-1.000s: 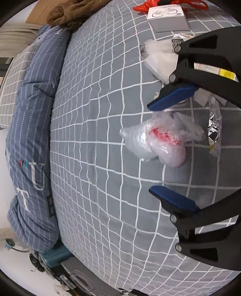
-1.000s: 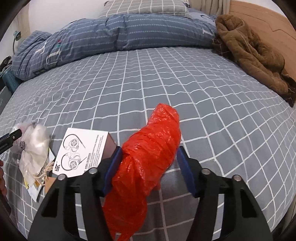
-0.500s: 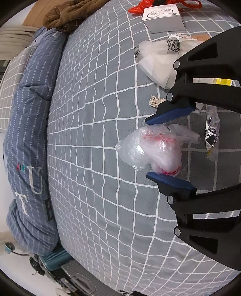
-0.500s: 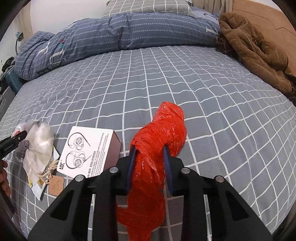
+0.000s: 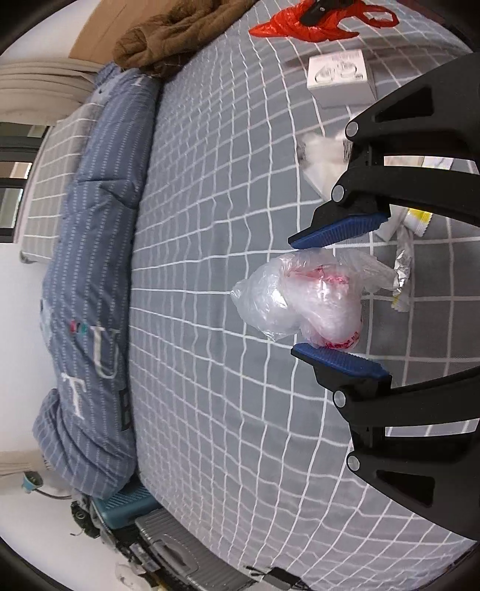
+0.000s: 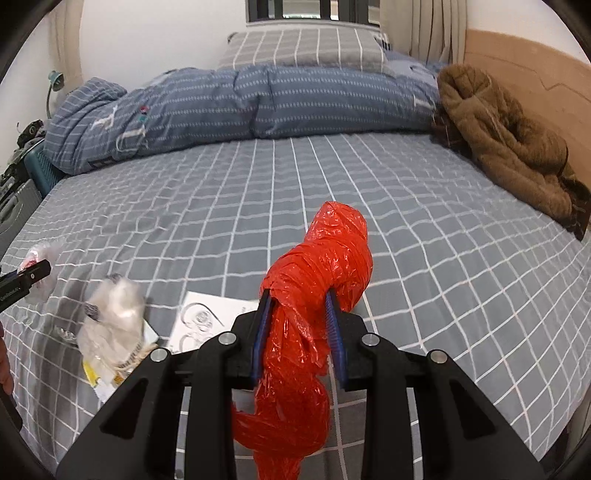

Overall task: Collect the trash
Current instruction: 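Carry the clear bag and red bag down over the wastebasket with both tools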

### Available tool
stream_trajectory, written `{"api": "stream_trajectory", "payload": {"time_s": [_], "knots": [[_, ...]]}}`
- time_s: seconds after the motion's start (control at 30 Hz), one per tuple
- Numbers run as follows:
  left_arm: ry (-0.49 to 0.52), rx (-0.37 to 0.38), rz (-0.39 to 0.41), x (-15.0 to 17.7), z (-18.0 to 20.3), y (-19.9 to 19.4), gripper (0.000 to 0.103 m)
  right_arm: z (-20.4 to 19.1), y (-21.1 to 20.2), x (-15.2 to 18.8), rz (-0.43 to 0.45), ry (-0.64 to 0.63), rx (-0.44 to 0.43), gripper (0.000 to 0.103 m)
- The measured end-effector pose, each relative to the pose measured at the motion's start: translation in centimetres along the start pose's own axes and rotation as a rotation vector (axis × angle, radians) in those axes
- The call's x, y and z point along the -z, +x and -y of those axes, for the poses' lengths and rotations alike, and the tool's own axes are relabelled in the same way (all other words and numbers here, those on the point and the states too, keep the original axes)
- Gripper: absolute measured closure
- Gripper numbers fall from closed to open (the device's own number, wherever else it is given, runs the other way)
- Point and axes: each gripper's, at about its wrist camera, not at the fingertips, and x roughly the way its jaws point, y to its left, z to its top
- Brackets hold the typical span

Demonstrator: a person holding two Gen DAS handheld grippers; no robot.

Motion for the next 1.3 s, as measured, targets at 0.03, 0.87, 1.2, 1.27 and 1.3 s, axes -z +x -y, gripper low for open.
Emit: {"api": "stream_trajectory", "payload": {"time_s": [0.03, 0.87, 1.2, 1.27, 1.3], "knots": [[0.0, 0.003, 0.006, 0.0, 0.0, -0.6, 0.051, -0.2, -0.5, -0.2, 0.011, -0.005, -0.002, 0.076], [0.04, -0.007, 0.051, 5.2, 0.3, -9.6, 0.051, -5.4, -9.6, 2.6, 0.09, -0.089, -0.107, 0.076], [0.029, 0.005, 0.036, 7.8, -0.2, -11.9, 0.051, -6.3, -12.1, 5.3, 0.08, -0.111, -0.128, 0.076], [0.03, 0.006, 0.031, 8.6, -0.3, -12.5, 0.051, -6.3, -12.6, 5.8, 0.078, -0.108, -0.133, 0.076], [0.029, 0.007, 0.03, 8.8, -0.3, -12.6, 0.051, -6.3, -12.9, 6.0, 0.079, -0.106, -0.135, 0.076]]}}
